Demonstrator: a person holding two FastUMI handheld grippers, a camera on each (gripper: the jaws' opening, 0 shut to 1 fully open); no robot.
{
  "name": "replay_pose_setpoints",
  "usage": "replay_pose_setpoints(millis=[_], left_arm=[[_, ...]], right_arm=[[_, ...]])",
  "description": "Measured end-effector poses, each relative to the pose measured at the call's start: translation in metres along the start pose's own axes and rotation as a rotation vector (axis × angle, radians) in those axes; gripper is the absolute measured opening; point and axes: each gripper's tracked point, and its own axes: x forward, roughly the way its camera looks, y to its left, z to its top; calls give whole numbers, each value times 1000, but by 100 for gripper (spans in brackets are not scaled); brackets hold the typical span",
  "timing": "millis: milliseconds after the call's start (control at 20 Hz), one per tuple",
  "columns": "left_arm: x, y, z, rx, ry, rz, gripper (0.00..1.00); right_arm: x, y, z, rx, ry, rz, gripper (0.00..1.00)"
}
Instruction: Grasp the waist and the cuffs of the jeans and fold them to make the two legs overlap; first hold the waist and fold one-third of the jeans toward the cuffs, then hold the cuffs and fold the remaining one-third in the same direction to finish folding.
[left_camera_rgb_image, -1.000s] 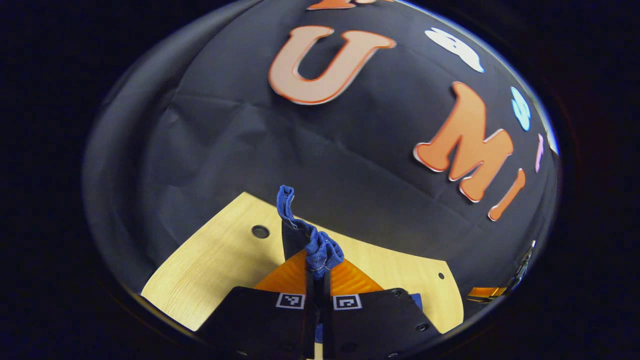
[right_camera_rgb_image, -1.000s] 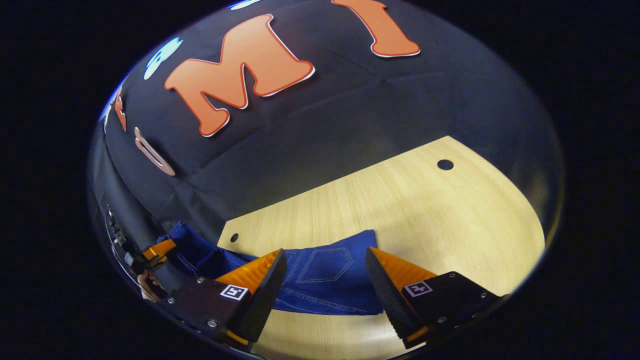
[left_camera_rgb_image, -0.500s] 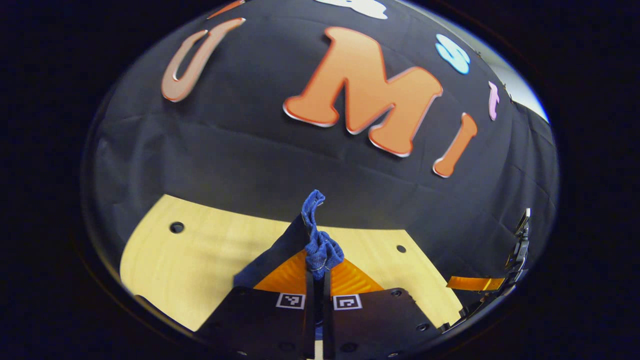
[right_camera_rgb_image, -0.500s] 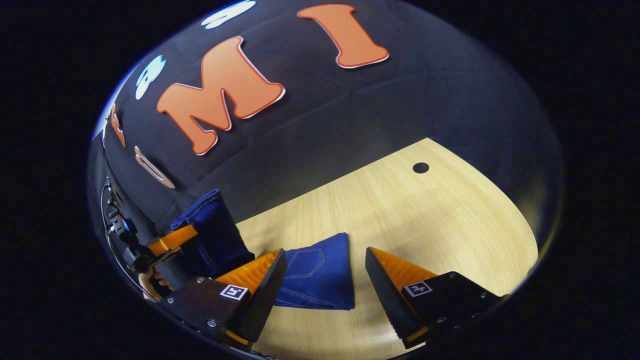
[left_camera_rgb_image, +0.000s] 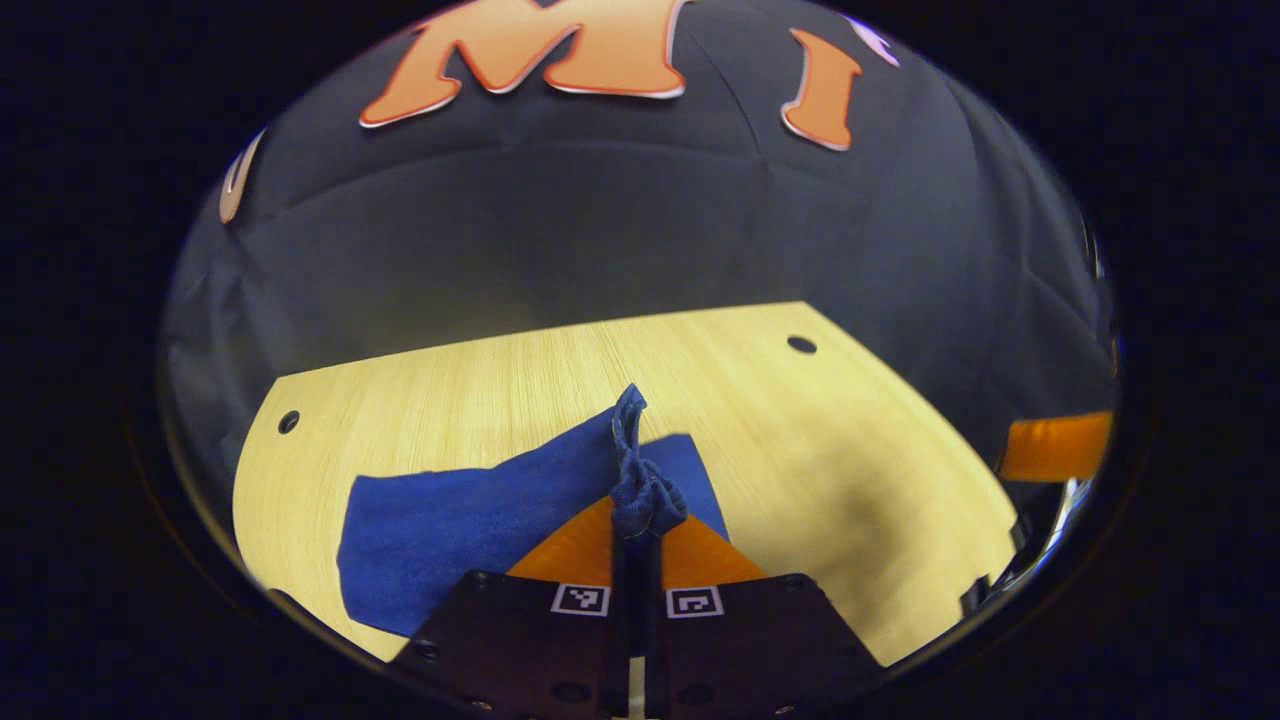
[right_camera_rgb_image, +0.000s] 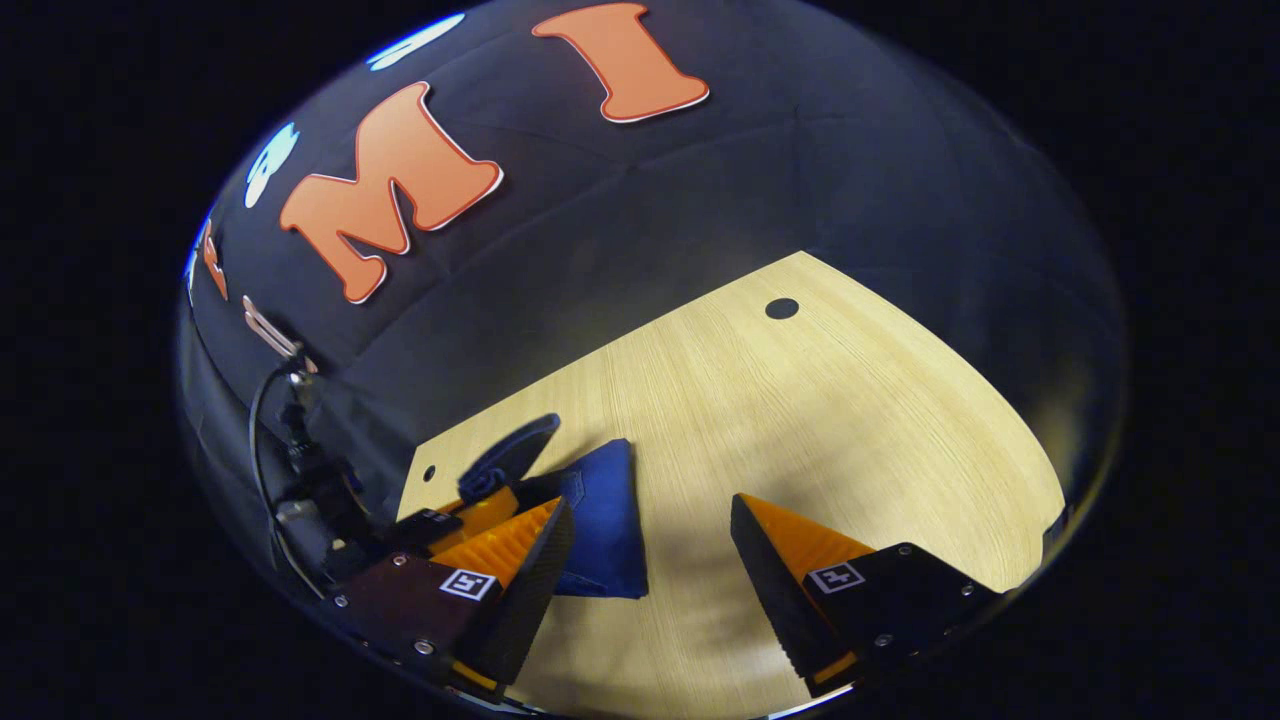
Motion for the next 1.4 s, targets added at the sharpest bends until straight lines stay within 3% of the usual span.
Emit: replay_pose_setpoints(millis=[250, 350, 450, 650, 800, 1000, 1200, 1400], left_arm=[[23, -11, -49, 46, 80, 72, 6], [29, -13, -56, 43, 99, 72, 7], [39, -24, -62, 27, 115, 10, 9], [23, -44, -53, 25, 115, -137, 100], [-22, -39, -26, -82, 49, -189, 100], [-82, 32, 26, -159, -97, -97, 99], [-165, 119, 74, -256, -260, -4, 98], [-245, 178, 101, -264, -393, 60, 98]], right_arm=[[0, -13, 0, -15, 8, -20, 98], [0, -20, 1, -22, 8, -38, 98], [-2, -24, 1, -27, 10, -47, 98], [-6, -19, -2, -37, 9, -44, 98], [-5, -7, -5, -56, 10, -30, 97], [-5, 16, -7, -115, -7, -16, 98], [-15, 48, 6, -218, -93, -12, 98], [-43, 99, 48, -260, -289, 54, 97]])
